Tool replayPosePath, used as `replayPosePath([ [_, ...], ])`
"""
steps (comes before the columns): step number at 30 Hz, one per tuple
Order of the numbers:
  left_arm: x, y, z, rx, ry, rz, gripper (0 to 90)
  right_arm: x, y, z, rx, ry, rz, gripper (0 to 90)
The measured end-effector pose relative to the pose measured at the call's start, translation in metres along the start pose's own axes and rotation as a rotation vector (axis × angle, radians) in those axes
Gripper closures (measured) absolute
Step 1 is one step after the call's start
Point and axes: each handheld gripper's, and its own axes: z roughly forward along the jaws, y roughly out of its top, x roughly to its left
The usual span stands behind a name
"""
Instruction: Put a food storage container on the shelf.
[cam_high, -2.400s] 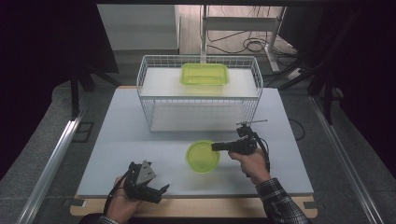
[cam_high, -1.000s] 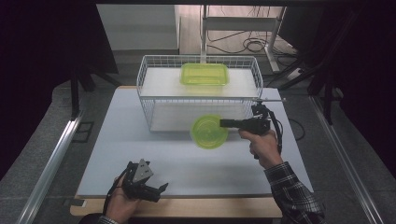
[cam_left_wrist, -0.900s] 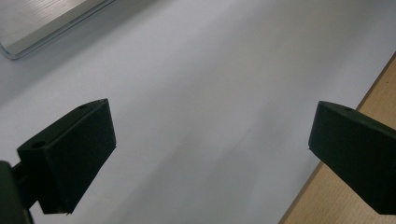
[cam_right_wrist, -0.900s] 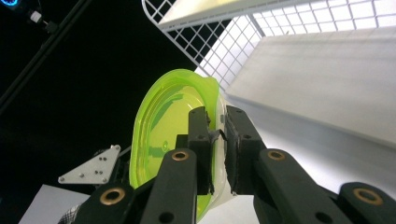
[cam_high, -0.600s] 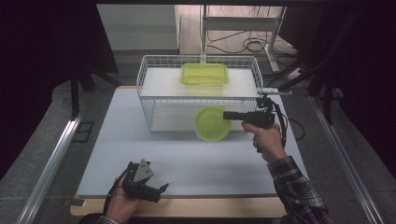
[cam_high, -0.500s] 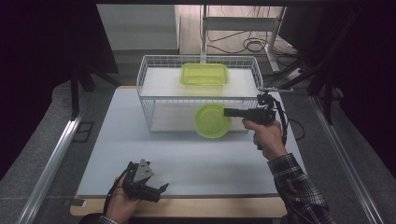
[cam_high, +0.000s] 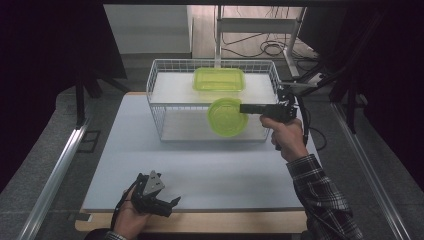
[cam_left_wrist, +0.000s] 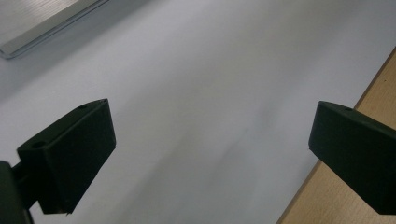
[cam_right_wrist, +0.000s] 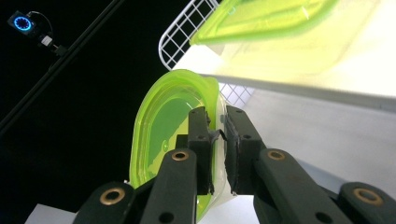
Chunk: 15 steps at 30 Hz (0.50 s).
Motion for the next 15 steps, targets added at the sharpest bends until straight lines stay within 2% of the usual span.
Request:
replayPosePath([
  [15, -0.001, 0.000, 0.000, 0.001, -0.003, 0.002, 0.3, 0.015, 0.038, -0.003, -0.066, -0.024, -0.010, 81.4],
])
